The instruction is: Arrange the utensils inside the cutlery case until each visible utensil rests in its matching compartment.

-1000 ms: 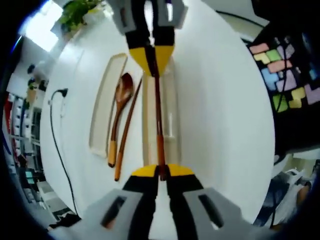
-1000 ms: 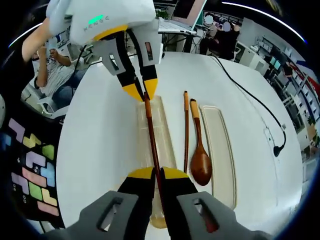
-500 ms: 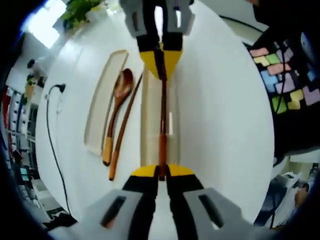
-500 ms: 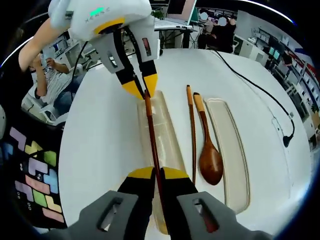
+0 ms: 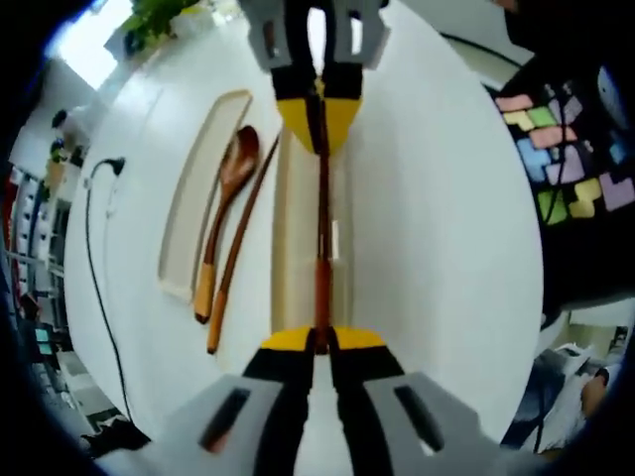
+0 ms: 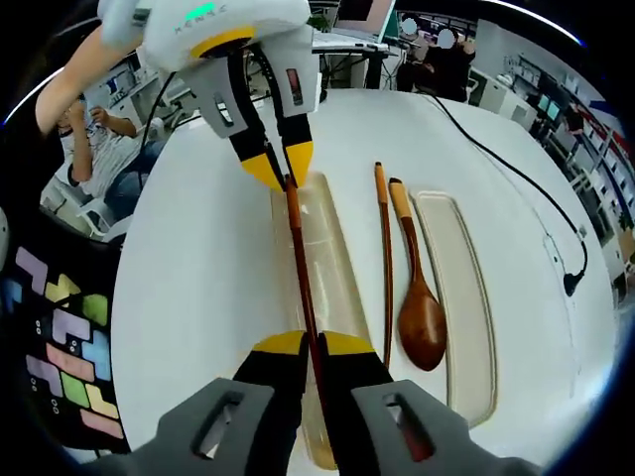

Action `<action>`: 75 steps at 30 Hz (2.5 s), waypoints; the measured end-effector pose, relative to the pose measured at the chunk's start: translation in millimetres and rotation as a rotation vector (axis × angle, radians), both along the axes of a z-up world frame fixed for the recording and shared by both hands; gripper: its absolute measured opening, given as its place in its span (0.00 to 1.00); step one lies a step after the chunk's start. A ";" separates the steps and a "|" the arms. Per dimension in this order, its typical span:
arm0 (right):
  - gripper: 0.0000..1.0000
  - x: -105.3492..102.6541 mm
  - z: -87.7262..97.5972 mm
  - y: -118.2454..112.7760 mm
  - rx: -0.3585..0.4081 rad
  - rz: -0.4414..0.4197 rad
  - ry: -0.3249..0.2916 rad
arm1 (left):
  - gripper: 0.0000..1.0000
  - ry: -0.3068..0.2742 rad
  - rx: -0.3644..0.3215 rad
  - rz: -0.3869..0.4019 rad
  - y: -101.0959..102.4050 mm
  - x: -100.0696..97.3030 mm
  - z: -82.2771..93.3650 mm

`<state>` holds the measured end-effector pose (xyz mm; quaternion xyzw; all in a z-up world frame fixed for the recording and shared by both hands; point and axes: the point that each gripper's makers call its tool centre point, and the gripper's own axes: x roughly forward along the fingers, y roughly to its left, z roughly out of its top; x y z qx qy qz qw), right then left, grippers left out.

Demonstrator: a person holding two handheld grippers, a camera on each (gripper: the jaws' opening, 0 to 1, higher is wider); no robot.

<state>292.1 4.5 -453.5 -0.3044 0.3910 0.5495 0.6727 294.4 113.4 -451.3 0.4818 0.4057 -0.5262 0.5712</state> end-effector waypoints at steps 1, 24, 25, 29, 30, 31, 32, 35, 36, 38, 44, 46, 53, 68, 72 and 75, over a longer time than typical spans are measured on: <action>0.03 0.0 -0.2 0.0 -0.001 0.001 0.000 | 0.06 0.000 0.002 -0.005 -0.2 -0.4 -0.1; 0.04 -1.7 -1.4 -1.6 -0.020 -0.014 0.004 | 0.09 -0.034 -0.062 -0.004 -5.0 3.5 3.1; 0.05 -1.8 0.1 -0.9 -0.016 -0.012 0.001 | 0.10 -0.033 -0.070 -0.003 -5.7 2.7 5.4; 0.08 -1.6 2.9 -1.2 -0.021 -0.009 -0.008 | 0.10 -0.052 -0.097 0.004 -5.4 3.8 13.4; 0.08 -1.7 3.7 -1.4 -0.022 -0.009 -0.009 | 0.10 -0.059 -0.098 0.006 -4.5 5.1 14.6; 0.09 -2.2 4.9 -1.7 -0.023 -0.008 -0.010 | 0.10 -0.065 -0.098 0.007 -3.5 6.1 15.2; 0.09 -2.2 6.5 -1.8 -0.022 -0.006 -0.016 | 0.10 -0.071 -0.098 0.008 -2.6 6.6 15.7; 0.11 -2.8 12.4 -2.5 -0.012 -0.002 -0.029 | 0.13 -0.089 -0.109 0.020 -0.7 10.1 17.3; 0.11 -2.5 14.9 -2.8 -0.007 -0.003 -0.034 | 0.13 -0.090 -0.105 0.046 2.3 13.1 17.8; 0.12 0.0 20.2 -3.3 -0.002 -0.007 -0.045 | 0.14 -0.112 -0.110 0.056 4.9 19.1 19.9; 0.12 10.4 29.6 -2.3 -0.004 -0.017 -0.074 | 0.20 -0.151 -0.147 0.050 -2.0 28.6 30.4; 0.12 17.6 31.0 1.9 -0.013 -0.025 -0.081 | 0.20 -0.159 -0.141 0.044 -3.5 32.2 31.7; 0.12 36.5 32.9 22.9 -0.014 -0.050 -0.086 | 0.20 -0.209 -0.085 0.038 -2.2 59.3 32.6; 0.13 61.0 13.5 46.4 0.001 -0.055 -0.062 | 0.20 -0.150 -0.022 0.085 17.8 80.9 -8.4; 0.11 58.6 4.9 44.4 -0.007 -0.051 -0.026 | 0.20 -0.160 -0.009 0.093 21.5 85.2 -10.6; 0.11 62.9 1.6 40.3 -0.020 -0.069 -0.030 | 0.20 -0.158 -0.013 0.111 22.7 87.6 -9.0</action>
